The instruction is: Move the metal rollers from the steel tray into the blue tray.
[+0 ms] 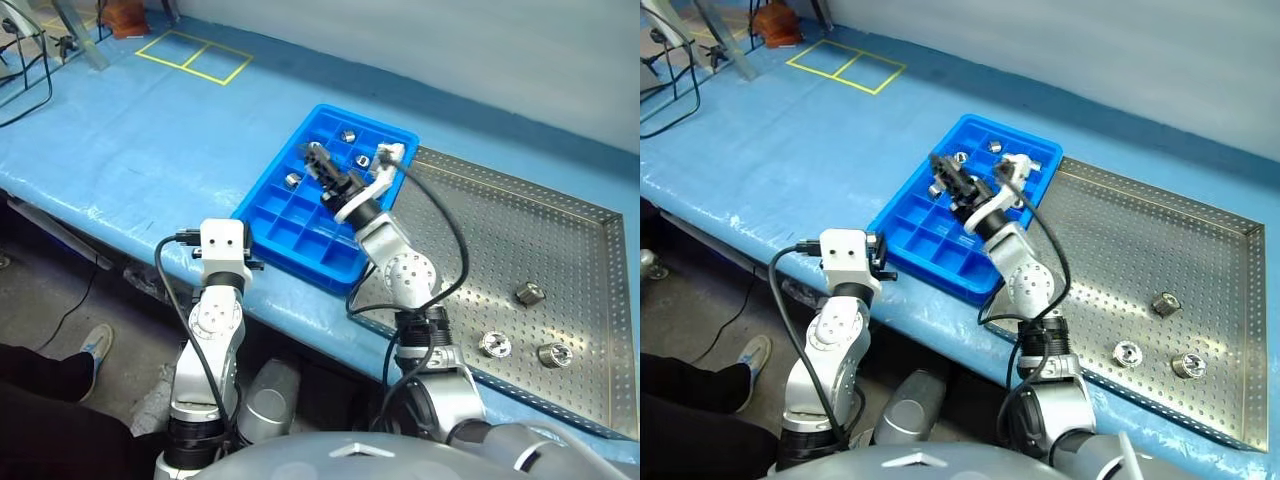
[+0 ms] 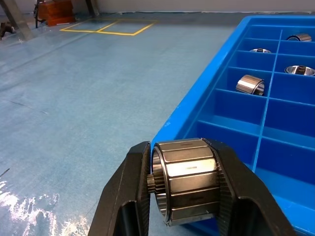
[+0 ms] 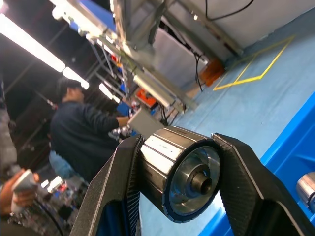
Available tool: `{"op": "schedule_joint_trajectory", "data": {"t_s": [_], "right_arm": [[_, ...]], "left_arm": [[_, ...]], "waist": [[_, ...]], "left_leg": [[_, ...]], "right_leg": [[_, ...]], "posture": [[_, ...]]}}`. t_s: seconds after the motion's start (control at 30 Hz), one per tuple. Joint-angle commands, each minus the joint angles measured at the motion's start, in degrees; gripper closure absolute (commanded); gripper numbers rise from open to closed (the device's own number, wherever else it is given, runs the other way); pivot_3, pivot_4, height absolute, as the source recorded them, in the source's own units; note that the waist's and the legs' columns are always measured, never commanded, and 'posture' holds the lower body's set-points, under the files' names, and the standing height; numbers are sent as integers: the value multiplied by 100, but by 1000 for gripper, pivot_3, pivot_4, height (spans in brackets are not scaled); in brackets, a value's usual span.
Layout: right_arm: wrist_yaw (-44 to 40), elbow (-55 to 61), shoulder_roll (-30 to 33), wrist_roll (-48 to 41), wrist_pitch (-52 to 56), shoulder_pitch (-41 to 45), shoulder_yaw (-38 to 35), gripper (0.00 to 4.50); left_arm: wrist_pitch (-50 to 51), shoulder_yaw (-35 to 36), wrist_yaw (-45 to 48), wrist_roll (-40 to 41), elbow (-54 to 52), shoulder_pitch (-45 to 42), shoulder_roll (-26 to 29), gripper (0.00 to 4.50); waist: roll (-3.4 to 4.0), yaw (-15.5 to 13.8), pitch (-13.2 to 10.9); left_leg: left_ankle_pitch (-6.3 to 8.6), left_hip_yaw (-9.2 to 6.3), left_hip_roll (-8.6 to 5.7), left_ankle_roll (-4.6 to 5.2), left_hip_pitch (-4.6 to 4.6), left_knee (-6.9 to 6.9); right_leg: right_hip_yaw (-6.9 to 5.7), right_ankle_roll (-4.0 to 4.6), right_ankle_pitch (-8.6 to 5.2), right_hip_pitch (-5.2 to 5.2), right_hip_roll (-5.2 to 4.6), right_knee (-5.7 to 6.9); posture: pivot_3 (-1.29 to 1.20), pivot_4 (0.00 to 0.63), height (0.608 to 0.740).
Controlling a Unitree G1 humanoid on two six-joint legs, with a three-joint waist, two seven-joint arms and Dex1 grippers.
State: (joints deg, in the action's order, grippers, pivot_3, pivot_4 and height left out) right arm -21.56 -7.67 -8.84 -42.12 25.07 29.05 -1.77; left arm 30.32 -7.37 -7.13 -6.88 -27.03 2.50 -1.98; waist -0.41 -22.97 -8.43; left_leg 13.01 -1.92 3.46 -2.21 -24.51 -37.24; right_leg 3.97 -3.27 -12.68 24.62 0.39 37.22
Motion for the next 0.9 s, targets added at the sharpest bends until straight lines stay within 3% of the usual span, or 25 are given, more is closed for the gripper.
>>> {"op": "schedule_joint_trajectory", "data": {"t_s": [0.03, 0.53, 0.9], "right_arm": [[-7, 202, -116, 563, -267, 142, 430, 2625], [220, -32, -5, 2000, -793, 103, 852, 2625], [172, -1, 12, 2399, -797, 16, 932, 2625]], "left_arm": [[-24, -98, -19, -130, -29, -167, -33, 3170], [-390, -110, -161, -276, 695, -653, -61, 3170], [-386, 19, -432, -347, 810, -611, -56, 3170]], "waist": [[0, 1, 0], [0, 80, 0], [0, 325, 0]], "left_leg": [[-3, -4, 2, -5, 0, 0], [-8, -8, 4, -15, -5, 4], [-9, -8, 5, -15, -4, 4]], "right_leg": [[0, 1, 0, 0, 5, 2], [0, 4, 2, 6, 8, 1], [2, 7, 4, 5, 9, 2]], "posture": [[409, 150, 740], [392, 150, 740], [387, 150, 740]]}}
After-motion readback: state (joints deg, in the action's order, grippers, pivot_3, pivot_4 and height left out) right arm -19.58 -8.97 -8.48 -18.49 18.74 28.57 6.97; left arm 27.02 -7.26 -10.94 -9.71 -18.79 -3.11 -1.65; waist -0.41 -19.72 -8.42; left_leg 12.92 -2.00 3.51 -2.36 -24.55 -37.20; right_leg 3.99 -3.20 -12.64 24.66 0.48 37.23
